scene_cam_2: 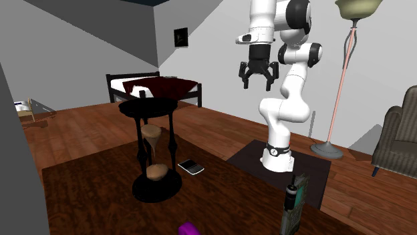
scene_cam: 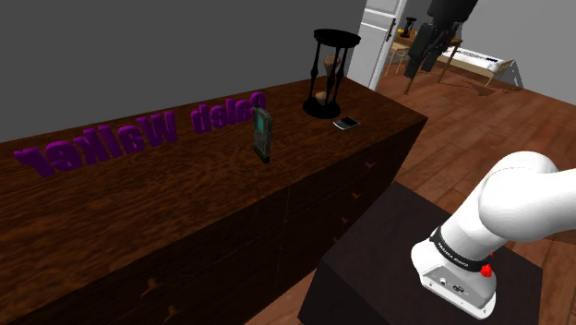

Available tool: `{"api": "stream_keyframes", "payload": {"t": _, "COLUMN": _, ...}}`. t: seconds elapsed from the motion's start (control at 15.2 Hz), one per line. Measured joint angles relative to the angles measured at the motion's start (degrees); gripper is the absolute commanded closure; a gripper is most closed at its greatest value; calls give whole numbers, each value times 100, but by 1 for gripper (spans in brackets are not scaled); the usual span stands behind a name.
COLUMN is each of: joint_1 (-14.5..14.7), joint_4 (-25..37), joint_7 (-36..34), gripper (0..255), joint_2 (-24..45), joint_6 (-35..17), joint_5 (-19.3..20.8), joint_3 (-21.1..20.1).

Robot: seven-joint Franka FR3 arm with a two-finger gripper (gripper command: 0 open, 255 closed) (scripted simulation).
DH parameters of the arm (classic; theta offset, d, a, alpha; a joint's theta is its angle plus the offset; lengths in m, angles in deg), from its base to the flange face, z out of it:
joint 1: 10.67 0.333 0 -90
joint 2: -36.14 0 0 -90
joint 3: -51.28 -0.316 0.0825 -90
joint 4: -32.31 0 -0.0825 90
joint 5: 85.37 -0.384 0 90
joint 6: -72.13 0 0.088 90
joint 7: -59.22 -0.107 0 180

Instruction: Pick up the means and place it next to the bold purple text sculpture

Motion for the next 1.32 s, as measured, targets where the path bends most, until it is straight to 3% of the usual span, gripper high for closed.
{"api": "stream_keyframes", "payload": {"t": 0.26, "joint_1": -175, "joint_4": -142, "joint_7": -472, "gripper": 0, "joint_2": 276, "joint_6": -408, "joint_5": -79, "joint_3": -82}}
{"api": "stream_keyframes", "payload": {"t": 1.32, "joint_1": -1359, "joint_4": -255, "joint_7": -4035, "gripper": 0, "joint_2": 2788, "joint_6": -3063, "joint_5": -394, "joint_3": -441}}
